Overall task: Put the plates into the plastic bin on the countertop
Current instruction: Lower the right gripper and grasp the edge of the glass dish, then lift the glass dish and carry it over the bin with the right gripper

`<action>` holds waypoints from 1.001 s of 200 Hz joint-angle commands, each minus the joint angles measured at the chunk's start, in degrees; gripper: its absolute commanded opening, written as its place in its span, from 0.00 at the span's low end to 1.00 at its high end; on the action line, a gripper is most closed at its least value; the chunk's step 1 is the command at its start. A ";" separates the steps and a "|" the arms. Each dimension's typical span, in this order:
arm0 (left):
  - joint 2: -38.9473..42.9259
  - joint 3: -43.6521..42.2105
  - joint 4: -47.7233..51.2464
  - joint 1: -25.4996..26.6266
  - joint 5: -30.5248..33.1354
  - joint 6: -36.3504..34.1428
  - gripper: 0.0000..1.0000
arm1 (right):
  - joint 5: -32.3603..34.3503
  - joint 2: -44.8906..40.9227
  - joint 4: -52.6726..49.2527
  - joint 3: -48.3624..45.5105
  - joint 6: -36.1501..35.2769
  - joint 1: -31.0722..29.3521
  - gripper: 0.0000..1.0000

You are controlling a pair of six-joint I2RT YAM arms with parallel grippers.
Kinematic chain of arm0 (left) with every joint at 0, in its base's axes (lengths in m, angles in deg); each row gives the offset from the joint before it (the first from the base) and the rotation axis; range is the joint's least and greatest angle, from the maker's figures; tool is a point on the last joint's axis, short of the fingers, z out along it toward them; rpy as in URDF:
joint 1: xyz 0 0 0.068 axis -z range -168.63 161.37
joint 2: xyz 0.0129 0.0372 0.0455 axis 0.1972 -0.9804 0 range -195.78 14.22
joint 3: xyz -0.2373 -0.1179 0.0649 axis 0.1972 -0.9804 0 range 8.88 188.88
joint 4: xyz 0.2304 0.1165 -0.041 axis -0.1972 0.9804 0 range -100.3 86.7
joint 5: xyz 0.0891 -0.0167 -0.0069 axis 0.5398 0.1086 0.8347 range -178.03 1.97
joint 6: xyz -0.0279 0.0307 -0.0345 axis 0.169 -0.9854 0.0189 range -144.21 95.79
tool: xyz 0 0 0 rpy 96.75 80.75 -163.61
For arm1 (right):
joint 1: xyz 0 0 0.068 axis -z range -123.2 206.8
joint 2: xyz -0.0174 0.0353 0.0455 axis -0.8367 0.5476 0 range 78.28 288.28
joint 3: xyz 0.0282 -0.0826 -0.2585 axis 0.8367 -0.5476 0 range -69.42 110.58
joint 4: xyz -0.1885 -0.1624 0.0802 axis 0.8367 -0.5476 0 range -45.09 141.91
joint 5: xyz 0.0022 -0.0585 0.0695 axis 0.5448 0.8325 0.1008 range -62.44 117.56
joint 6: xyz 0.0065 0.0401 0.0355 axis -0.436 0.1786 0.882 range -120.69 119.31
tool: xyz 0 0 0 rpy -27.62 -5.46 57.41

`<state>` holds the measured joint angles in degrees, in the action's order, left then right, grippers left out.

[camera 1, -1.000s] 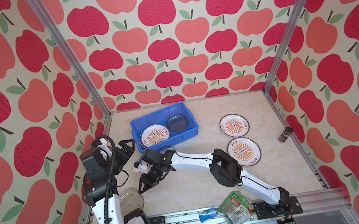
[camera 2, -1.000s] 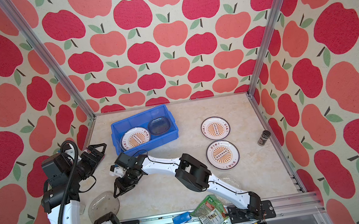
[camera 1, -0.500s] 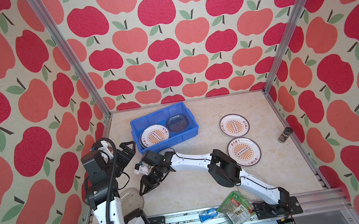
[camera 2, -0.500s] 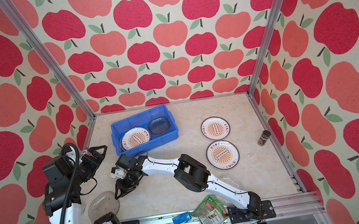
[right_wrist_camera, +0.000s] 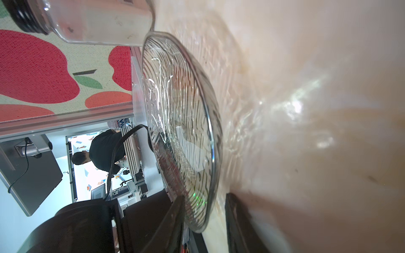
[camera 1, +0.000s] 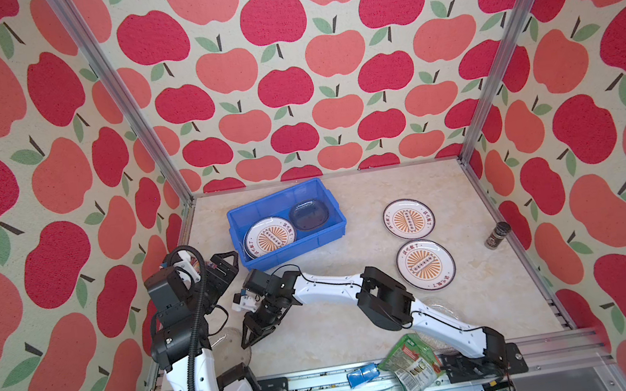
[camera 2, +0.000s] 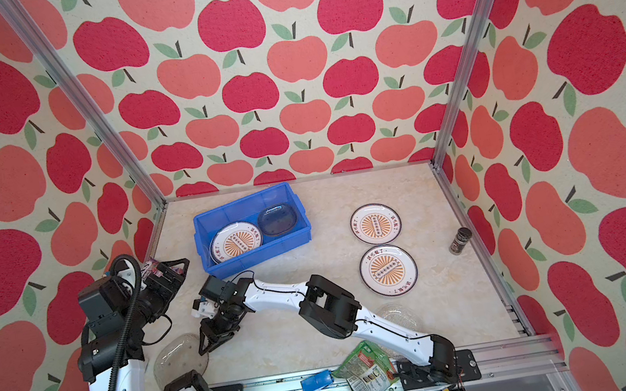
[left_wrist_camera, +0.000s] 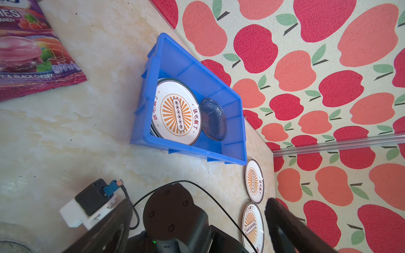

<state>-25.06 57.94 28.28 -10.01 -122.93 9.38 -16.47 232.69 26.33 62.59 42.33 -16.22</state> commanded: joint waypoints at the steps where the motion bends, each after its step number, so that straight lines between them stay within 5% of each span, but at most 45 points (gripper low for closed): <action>1: 0.89 -0.19 1.22 -0.06 1.14 -0.86 0.97 | 0.35 3.39 -3.42 3.38 1.09 -0.93 0.33; 80: 2.20 0.31 2.98 0.38 2.77 -2.21 0.97 | 3.37 1.95 -3.16 0.91 1.90 -0.48 0.17; 111: 2.03 -0.08 0.79 0.39 2.31 -1.50 0.97 | 6.58 -1.85 -3.77 -3.50 0.12 1.10 0.00; 155: -0.42 -1.18 -4.53 0.51 -0.28 1.25 0.97 | 11.91 -10.82 -8.37 -10.28 -5.74 5.83 0.00; 200: -8.02 3.64 -8.14 0.83 1.06 0.70 0.98 | 19.72 -22.53 -24.99 -11.41 -15.13 12.56 0.00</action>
<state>-29.17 57.99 24.29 -9.55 -121.94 9.86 -3.01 219.27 13.50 50.72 35.01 -7.28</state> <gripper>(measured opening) 0.980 0.059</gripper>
